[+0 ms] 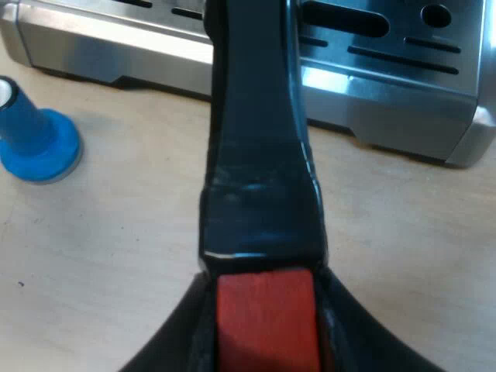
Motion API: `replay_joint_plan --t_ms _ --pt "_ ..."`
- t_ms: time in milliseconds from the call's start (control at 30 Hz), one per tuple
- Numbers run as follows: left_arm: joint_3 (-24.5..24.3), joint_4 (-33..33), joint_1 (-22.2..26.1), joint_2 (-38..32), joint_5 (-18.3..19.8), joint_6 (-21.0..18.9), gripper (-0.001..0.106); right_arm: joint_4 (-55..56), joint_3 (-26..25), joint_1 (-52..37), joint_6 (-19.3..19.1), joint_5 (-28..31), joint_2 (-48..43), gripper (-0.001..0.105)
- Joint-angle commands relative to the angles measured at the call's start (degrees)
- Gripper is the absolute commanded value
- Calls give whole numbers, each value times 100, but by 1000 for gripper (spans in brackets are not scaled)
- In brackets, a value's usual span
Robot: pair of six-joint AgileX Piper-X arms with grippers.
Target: Grind coffee beans and then tamp
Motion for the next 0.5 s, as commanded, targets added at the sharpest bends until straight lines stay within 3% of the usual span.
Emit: replay_joint_plan --t_ms 33,233,500 --pt "-23 223 -36 -188 39 -4 62 -306 353 181 -25 323 -403 0" --pt "-23 508 -36 -293 39 -4 62 -634 875 451 -25 312 -871 0" --pt "-77 722 -36 -293 39 -4 62 -1152 1377 889 -591 146 -1027 0"
